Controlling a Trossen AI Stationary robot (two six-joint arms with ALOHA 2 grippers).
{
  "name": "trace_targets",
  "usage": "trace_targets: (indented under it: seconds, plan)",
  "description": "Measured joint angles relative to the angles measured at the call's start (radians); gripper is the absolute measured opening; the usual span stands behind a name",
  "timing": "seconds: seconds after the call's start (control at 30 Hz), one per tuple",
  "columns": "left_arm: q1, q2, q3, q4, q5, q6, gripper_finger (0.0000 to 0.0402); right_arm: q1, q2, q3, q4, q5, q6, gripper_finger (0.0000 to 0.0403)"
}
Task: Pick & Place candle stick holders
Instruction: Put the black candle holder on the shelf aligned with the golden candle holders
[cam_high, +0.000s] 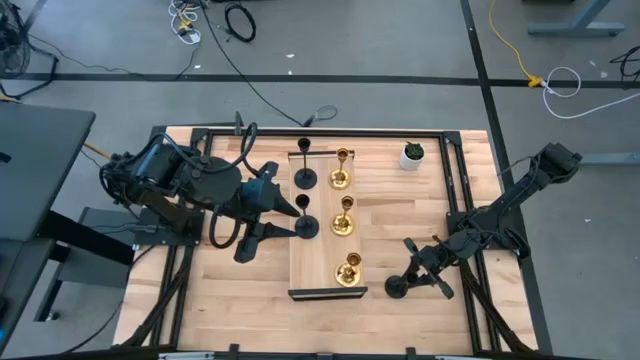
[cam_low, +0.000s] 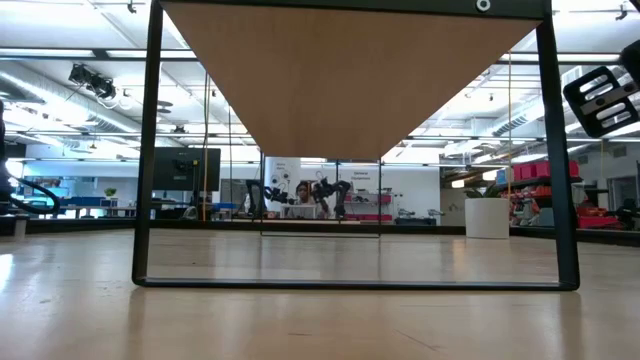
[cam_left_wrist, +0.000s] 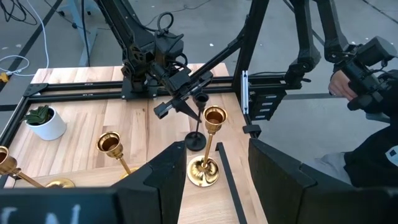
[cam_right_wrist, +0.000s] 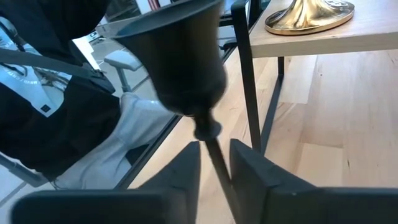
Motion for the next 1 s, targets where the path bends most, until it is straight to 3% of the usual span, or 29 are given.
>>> trace_targets:
  seconds: [0.27,0.63,0.77,1.0]
  plan:
    - [0.0,0.0,0.0,0.0,0.0,0.0,0.0177,0.0,-0.001,0.001,0.004,0.037,-0.015,0.0011]
    - [0.0,0.0,0.0,0.0,0.0,0.0,0.0177,0.0,-0.001,0.001,0.005,0.05,-0.012,0.0008]
    - [0.0,0.0,0.0,0.0,0.0,0.0,0.0177,0.0,0.0,0.002,0.079,0.074,-0.054,0.0007]
    - [0.0,0.0,0.0,0.0,0.0,0.0,0.0177,-0.005,0.0,0.097,0.036,0.137,-0.123,0.0006]
